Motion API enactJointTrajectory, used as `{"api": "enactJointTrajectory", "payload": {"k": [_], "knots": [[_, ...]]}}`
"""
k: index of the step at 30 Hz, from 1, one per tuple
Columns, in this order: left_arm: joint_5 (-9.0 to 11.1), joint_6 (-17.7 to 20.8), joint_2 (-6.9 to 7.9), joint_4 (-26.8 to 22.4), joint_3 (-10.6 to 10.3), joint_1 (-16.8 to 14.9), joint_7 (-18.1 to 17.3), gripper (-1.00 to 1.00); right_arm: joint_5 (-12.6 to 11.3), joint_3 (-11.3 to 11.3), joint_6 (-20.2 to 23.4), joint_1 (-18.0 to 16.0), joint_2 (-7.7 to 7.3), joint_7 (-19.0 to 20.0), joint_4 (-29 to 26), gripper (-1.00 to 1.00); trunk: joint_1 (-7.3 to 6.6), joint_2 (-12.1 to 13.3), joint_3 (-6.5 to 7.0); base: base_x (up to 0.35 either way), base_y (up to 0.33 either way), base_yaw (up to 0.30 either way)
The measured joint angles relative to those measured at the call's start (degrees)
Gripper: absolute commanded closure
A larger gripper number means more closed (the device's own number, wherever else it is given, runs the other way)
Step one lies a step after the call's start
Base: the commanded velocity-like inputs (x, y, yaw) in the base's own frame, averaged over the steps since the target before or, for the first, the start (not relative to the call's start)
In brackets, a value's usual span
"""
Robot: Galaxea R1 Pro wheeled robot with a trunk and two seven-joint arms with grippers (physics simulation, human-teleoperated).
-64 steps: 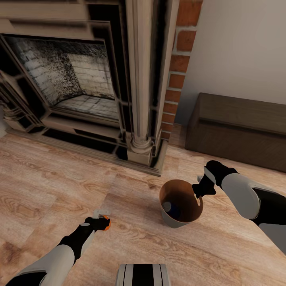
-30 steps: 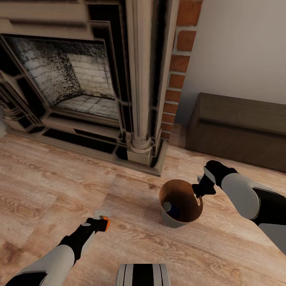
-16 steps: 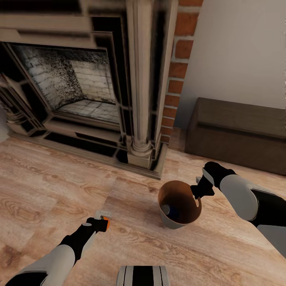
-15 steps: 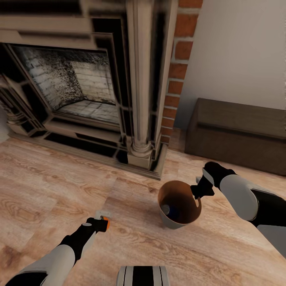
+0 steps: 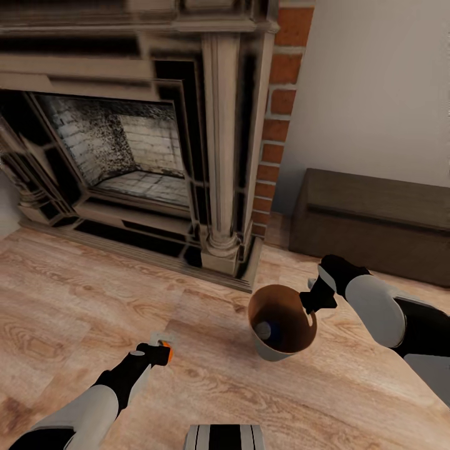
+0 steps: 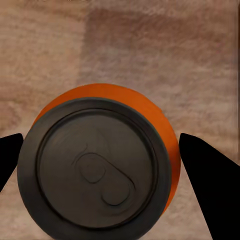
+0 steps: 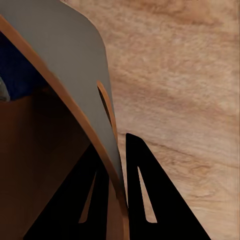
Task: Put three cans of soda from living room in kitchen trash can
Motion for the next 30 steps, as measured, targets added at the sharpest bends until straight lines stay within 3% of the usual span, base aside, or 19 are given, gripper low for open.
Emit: {"api": "enactJointTrajectory", "payload": {"k": [8,10,14,18,22,25,30], "knots": [[0.28,2.71,0.28,-0.01,0.20,-0.01,-3.62,1.00,0.11,0.01,0.00,0.26,0.27,0.07,0.01,1.00,-1.75,3.20,1.44,0.000,0.000,0.000],[0.70,5.57,0.39,-0.43,0.43,-0.06,-5.45,1.00,0.20,0.11,-0.01,0.32,0.28,0.09,0.01,1.00,-2.19,4.00,1.80,0.000,0.000,0.000],[0.88,7.57,0.56,-0.69,0.58,-0.19,-6.39,1.00,0.31,0.21,-0.03,0.36,0.32,0.12,0.06,1.00,-3.07,5.60,2.52,0.000,0.000,0.000],[0.96,10.16,3.68,-0.81,0.66,-0.76,-9.59,1.00,0.09,0.07,-0.01,0.45,0.33,0.19,0.09,1.00,-3.95,7.21,3.23,0.000,0.000,0.000],[1.06,11.42,7.97,-0.98,0.81,-1.67,-17.62,1.00,-0.04,0.05,0.02,0.94,0.28,0.47,0.08,1.00,-4.82,8.81,3.95,0.000,0.000,0.000],[1.28,13.62,9.13,-1.98,0.90,-3.61,-20.26,1.00,0.34,0.42,-0.01,1.50,0.35,0.64,0.14,1.00,-5.48,10.01,4.49,0.000,0.000,0.000],[1.40,21.12,10.62,-11.53,0.83,-5.17,-30.61,1.00,0.35,2.00,0.00,2.51,1.23,0.84,0.29,1.00,-6.58,12.02,5.39,0.000,0.000,0.000]]}}
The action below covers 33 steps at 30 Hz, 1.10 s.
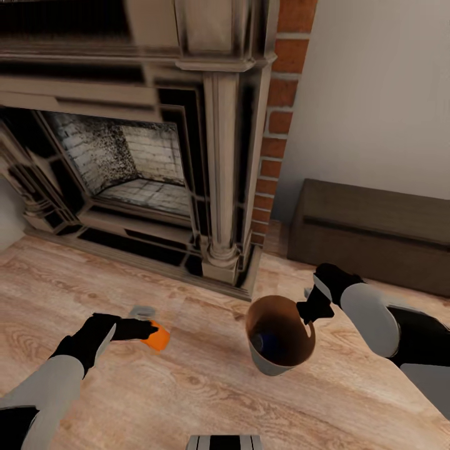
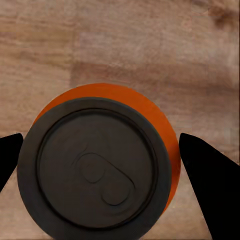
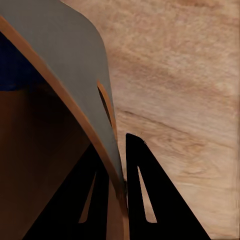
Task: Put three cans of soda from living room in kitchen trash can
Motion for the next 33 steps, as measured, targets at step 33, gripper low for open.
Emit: {"api": "enactJointTrajectory", "payload": {"k": [33], "knots": [[-1.20,31.20,-5.55,-39.83,-18.83,-5.13,-33.07,1.00,0.19,5.43,-0.04,1.05,11.85,-0.33,-1.29,1.00,-5.93,10.85,4.84,0.000,0.000,0.000]]}}
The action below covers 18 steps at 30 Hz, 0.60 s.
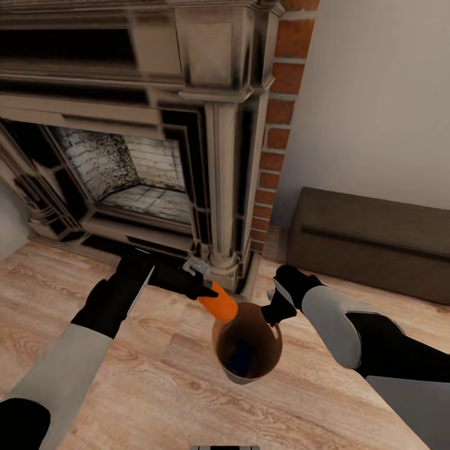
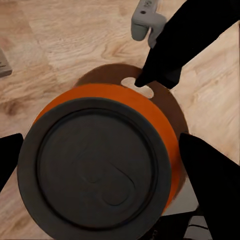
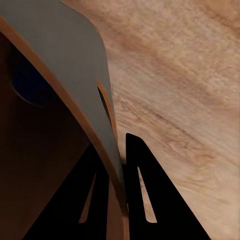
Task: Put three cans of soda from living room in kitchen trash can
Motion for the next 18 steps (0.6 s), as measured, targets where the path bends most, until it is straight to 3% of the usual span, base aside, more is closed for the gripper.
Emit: {"api": "enactJointTrajectory", "payload": {"k": [3,10,16,18], "knots": [[-0.13,0.00,-1.63,0.10,-1.05,0.08,1.50,1.00,-0.48,-0.44,0.04,0.00,0.31,-0.03,-0.04,1.00,0.00,0.00,0.00,0.000,0.000,0.000],[-0.36,-0.08,-4.96,1.96,-3.66,1.74,10.67,1.00,0.58,0.27,-0.06,-0.01,0.78,-0.13,-1.01,1.00,0.00,0.00,0.00,0.000,0.000,0.000],[-0.28,-1.88,-6.18,6.43,-4.47,2.73,16.89,1.00,-0.37,-0.38,0.02,-0.04,0.95,-0.08,-1.56,1.00,0.00,0.00,0.00,0.000,0.000,0.000],[1.39,-3.12,-6.35,8.86,-4.60,2.84,17.94,1.00,0.06,-0.10,-0.02,-0.06,1.00,-0.08,-1.63,1.00,0.00,0.00,0.00,0.000,0.000,0.000]]}}
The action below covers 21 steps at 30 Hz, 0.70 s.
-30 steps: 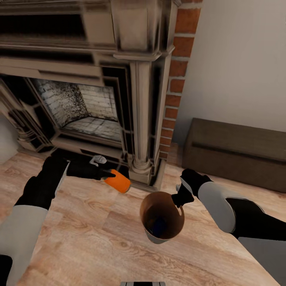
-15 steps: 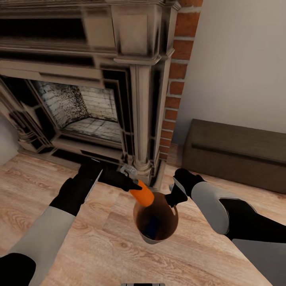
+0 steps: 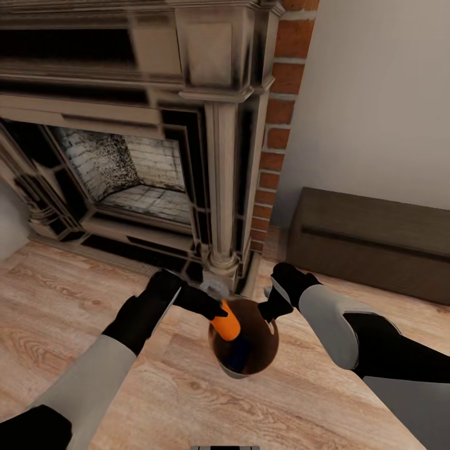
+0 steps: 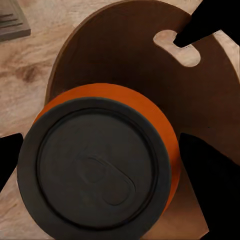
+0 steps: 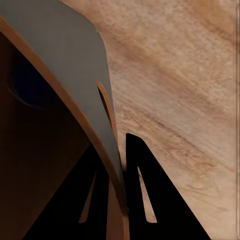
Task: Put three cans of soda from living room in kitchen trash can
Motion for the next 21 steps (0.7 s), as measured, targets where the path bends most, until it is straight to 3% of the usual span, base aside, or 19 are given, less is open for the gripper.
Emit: {"api": "enactJointTrajectory", "payload": {"k": [2,4,9,21], "knots": [[0.63,-1.43,-0.40,1.80,-0.26,0.34,0.54,1.00,0.79,0.41,-0.07,0.00,0.22,-0.01,-0.14,1.00,0.00,0.00,0.00,0.000,0.000,0.000],[-0.56,-2.60,-1.06,2.57,-0.81,1.02,1.17,1.00,1.29,0.80,-0.11,-0.02,0.56,-0.02,-0.20,1.00,0.00,0.00,0.00,0.000,0.000,0.000],[-1.43,-4.21,-2.06,3.23,-2.38,2.29,3.72,1.00,-0.46,-0.23,0.05,-0.03,1.07,0.09,-0.25,1.00,0.00,0.00,0.00,0.000,0.000,0.000],[-1.00,-5.19,-2.75,3.92,-4.53,3.38,6.66,1.00,0.34,0.18,-0.03,-0.02,1.20,0.05,-0.21,1.00,0.00,0.00,0.00,0.000,0.000,0.000]]}}
